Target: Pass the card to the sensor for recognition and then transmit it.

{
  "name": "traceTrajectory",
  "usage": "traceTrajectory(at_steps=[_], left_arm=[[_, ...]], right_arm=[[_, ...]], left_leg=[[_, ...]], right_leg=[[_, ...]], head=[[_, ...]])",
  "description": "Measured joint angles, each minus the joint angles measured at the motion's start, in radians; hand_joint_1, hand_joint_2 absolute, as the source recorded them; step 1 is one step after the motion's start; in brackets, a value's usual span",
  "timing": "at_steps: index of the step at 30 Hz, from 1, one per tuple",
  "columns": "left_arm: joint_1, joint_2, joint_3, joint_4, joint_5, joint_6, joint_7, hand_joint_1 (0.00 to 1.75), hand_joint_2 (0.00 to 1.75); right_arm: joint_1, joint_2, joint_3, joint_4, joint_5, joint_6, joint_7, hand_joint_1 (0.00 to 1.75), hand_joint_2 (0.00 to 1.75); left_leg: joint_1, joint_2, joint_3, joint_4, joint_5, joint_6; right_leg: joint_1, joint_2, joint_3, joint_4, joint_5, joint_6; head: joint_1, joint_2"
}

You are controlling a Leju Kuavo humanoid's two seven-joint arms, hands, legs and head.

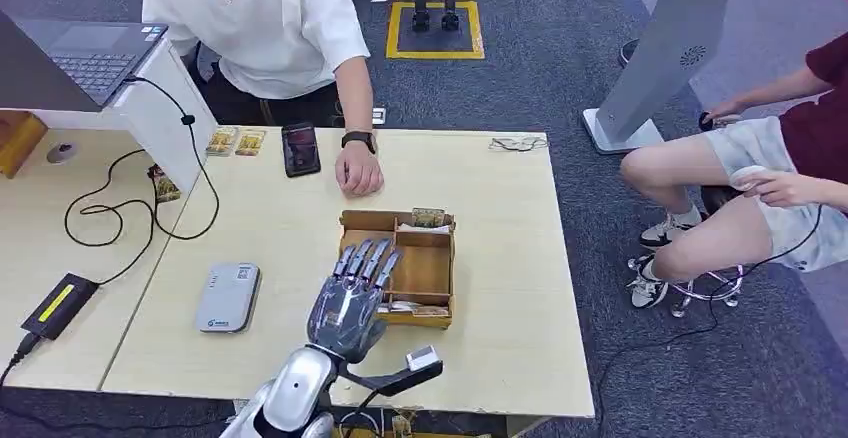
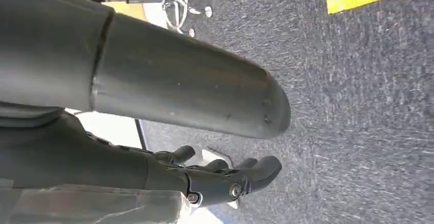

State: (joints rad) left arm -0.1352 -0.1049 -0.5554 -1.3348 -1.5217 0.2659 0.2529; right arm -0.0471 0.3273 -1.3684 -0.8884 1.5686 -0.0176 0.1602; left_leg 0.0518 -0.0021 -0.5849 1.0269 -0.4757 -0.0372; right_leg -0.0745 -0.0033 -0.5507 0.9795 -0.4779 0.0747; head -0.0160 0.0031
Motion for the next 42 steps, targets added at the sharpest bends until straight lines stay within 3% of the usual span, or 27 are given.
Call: traceTrajectory(at_steps=[14, 15, 16, 22, 31, 40, 41, 42], left_arm=[[-0.015, 0.023, 0.002, 0.000, 0.000, -0.005, 0.014, 0.00, 1.75], [-0.015, 0.023, 0.002, 0.000, 0.000, -0.005, 0.014, 0.35, 1.75], [-0.015, 0.023, 0.002, 0.000, 0.000, -0.006, 0.013, 1.75, 1.75], [-0.012, 0.020, 0.008, -0.001, 0.000, 0.011, -0.097, 1.75, 1.75], [-0.012, 0.035, -0.010, -0.005, 0.000, -0.017, -0.045, 1.75, 1.75], [-0.029, 0.060, -0.038, 0.034, 0.000, -0.006, -0.040, 1.75, 1.75], [-0.030, 0.062, -0.039, 0.035, 0.000, -0.006, -0.040, 1.62, 1.75], [-0.030, 0.064, -0.040, 0.036, 0.000, -0.006, -0.036, 1.31, 1.75]], right_arm=[[0.000, -0.006, 0.000, 0.021, 0.000, -0.006, -0.007, 0.00, 0.00], [0.000, -0.006, 0.000, 0.021, 0.000, -0.005, -0.007, 0.00, 0.00], [0.000, -0.007, 0.000, 0.021, 0.000, -0.006, -0.007, 0.00, 0.00], [-0.001, -0.007, -0.002, 0.025, -0.015, -0.026, 0.004, 0.00, 0.00], [-0.005, -0.004, -0.004, 0.006, -0.019, -0.023, 0.036, 0.00, 0.00], [-0.005, -0.004, -0.004, 0.006, -0.030, -0.024, 0.036, 0.00, 0.00], [-0.005, -0.004, -0.004, 0.006, -0.030, -0.024, 0.036, 0.00, 0.00], [-0.005, -0.004, -0.004, 0.006, -0.031, -0.024, 0.036, 0.00, 0.00]], left_leg=[[0.000, 0.000, 0.000, 0.000, 0.000, 0.000], [0.000, 0.000, 0.000, 0.000, 0.000, 0.000], [0.000, 0.000, 0.000, 0.000, 0.000, 0.000], [0.000, 0.000, 0.000, 0.000, 0.000, 0.000], [0.000, 0.000, 0.000, 0.000, 0.000, 0.000], [0.000, 0.000, 0.000, 0.000, 0.000, 0.000], [0.000, 0.000, 0.000, 0.000, 0.000, 0.000], [0.000, 0.000, 0.000, 0.000, 0.000, 0.000]], right_leg=[[0.000, 0.000, 0.000, 0.000, 0.000, 0.000], [0.000, 0.000, 0.000, 0.000, 0.000, 0.000], [0.000, 0.000, 0.000, 0.000, 0.000, 0.000], [0.000, 0.000, 0.000, 0.000, 0.000, 0.000], [0.000, 0.000, 0.000, 0.000, 0.000, 0.000], [0.000, 0.000, 0.000, 0.000, 0.000, 0.000], [0.000, 0.000, 0.000, 0.000, 0.000, 0.000], [0.000, 0.000, 0.000, 0.000, 0.000, 0.000]], head=[[0.000, 0.000], [0.000, 0.000], [0.000, 0.000], [0.000, 0.000], [0.000, 0.000], [0.000, 0.000], [0.000, 0.000], [0.000, 0.000]])
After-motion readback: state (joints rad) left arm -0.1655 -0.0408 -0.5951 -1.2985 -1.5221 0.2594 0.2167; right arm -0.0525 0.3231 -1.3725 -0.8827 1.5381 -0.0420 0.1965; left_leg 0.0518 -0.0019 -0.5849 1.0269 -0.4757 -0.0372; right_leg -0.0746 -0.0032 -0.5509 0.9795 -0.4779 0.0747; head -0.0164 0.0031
